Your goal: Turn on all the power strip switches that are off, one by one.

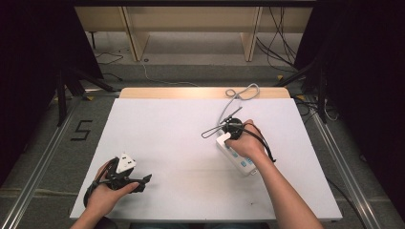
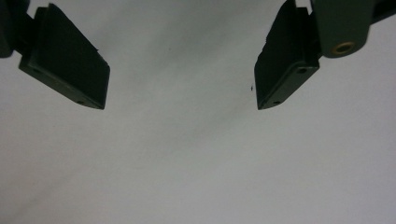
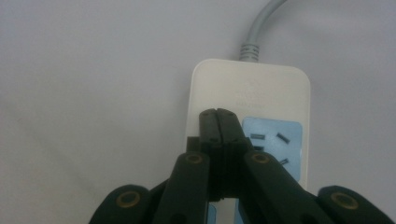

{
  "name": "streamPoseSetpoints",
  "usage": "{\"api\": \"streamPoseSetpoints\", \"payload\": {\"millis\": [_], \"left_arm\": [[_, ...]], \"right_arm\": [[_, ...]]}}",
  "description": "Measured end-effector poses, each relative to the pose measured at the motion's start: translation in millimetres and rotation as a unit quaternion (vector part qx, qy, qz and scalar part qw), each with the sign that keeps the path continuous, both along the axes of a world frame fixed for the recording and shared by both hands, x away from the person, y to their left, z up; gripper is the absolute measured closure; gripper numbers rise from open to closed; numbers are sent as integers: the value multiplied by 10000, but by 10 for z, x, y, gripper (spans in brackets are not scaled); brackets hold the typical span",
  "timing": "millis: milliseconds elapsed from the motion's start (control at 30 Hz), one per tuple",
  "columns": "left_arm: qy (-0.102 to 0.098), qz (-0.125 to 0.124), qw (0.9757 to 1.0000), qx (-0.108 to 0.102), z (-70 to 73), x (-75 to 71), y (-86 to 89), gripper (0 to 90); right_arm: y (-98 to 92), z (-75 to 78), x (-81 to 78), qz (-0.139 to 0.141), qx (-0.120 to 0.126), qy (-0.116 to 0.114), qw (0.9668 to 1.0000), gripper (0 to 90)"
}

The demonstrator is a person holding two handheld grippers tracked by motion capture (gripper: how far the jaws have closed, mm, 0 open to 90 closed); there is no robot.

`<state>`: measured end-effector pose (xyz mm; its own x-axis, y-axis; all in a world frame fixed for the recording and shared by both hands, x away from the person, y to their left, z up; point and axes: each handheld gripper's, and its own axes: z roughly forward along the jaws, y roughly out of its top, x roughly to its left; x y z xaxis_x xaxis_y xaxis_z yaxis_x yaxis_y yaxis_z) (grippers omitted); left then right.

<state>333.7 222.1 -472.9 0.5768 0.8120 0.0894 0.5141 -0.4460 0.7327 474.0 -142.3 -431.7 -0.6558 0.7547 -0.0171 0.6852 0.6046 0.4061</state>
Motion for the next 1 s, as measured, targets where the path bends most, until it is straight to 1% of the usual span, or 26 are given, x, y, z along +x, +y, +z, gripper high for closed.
{"api": "streamPoseSetpoints", "payload": {"millis": [100, 500, 567, 833, 1000], "left_arm": [[3, 7, 10000, -10, -3, 0, -2, 180], [-7, -3, 10000, -7, -4, -3, -10, 180], [-10, -3, 10000, -8, -5, -1, -11, 180], [-11, -7, 10000, -1, -3, -2, -12, 180], [-17, -7, 10000, -6, -4, -3, -14, 180]], "right_arm": [[13, 2, 3, 15, -57, -10, 10000, 900], [22, -13, 3, -50, -76, 40, 10000, 900], [28, -15, 1, -41, -97, 29, 9999, 900], [73, -7, 2, 22, -307, 32, 9995, 900], [74, -11, -1, -16, -302, 32, 9995, 900]]}}
